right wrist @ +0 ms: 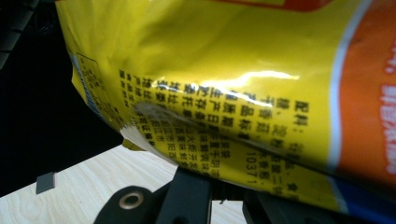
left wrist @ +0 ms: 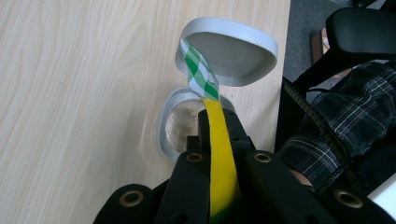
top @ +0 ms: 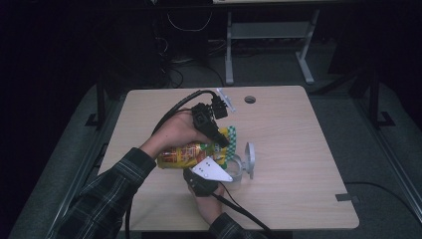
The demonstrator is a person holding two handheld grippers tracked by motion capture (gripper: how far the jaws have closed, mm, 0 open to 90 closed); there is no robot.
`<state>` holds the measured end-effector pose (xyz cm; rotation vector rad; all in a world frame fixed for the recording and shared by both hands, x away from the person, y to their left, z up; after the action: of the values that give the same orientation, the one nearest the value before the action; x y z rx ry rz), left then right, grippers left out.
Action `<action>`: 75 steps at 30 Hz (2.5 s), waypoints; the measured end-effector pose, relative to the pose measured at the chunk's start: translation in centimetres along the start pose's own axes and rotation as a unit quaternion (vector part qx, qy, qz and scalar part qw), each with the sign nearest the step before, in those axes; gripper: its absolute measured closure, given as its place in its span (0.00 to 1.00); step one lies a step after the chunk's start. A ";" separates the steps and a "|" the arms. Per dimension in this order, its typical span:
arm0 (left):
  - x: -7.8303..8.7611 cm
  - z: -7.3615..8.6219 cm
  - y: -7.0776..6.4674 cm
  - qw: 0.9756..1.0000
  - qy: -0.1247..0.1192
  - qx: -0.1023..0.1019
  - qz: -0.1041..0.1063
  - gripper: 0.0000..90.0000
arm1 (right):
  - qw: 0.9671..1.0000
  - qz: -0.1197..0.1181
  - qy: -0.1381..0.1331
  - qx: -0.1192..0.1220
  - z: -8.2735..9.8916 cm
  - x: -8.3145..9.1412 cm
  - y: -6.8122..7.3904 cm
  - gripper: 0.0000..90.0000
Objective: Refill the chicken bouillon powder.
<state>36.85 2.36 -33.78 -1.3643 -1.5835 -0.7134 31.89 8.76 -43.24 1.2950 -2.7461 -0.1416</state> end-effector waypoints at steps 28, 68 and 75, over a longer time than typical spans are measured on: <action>-0.4 -0.3 0.0 1.000 0.009 0.006 0.000 1.00 | 1.000 -0.003 -0.003 -0.008 -0.1 0.1 0.0 1.00; -0.2 -0.1 0.4 1.000 -0.001 0.009 -0.006 1.00 | 1.000 -0.006 -0.001 -0.005 -0.2 -0.3 -0.3 1.00; -0.2 -0.2 0.6 1.000 -0.001 0.012 -0.005 1.00 | 1.000 -0.007 -0.001 -0.007 -0.2 -0.4 -0.4 1.00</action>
<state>37.49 2.22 -33.95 -1.3397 -1.5974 -0.6970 32.46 8.77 -43.10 1.3118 -2.7341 -0.1621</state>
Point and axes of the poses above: each handheld gripper's, and its own axes: x roughly backward along the jaws, z roughly out of its underside, y roughly to its left, the point moved 8 cm from there along -x, roughly forward along the jaws, and after that the axes turned 7 degrees about -z, right-handed, at the moved point
